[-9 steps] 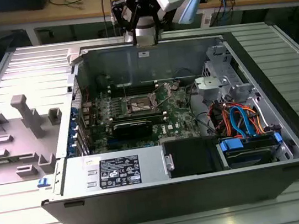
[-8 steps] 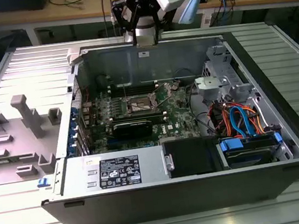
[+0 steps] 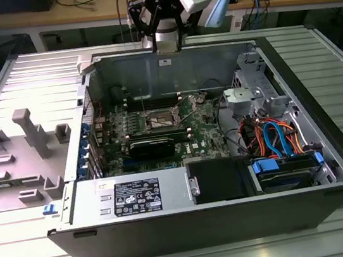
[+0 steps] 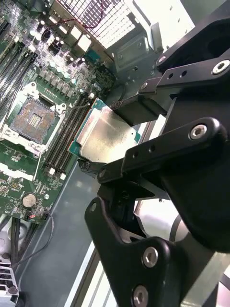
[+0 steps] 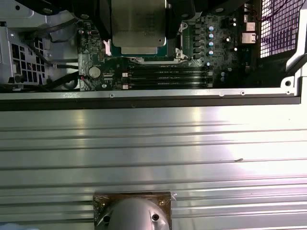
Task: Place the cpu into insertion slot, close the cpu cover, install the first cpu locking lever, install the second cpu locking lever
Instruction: 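Place the cpu into insertion slot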
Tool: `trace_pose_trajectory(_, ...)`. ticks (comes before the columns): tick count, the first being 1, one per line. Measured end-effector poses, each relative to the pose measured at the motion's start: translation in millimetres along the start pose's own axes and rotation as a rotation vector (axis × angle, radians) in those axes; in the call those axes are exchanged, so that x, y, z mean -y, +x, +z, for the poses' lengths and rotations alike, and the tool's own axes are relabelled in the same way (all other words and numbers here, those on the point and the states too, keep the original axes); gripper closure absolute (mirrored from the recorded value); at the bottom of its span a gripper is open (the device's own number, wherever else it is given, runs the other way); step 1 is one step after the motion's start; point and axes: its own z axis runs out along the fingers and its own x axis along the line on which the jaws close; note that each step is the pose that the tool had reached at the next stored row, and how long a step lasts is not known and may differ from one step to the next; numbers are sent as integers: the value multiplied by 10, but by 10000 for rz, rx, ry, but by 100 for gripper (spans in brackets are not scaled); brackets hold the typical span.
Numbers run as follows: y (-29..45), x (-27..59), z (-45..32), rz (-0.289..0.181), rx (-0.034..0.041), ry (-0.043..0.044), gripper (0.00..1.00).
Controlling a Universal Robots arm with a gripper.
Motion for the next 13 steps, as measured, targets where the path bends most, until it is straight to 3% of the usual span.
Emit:
trace_pose_trajectory(5, 0, 0, 4, 806, 71, -15, 45)
trace_pose_trajectory(9, 0, 0, 4, 820, 73, -15, 45)
trace_pose_trajectory(13, 0, 0, 6, 1189, 107, -22, 45)
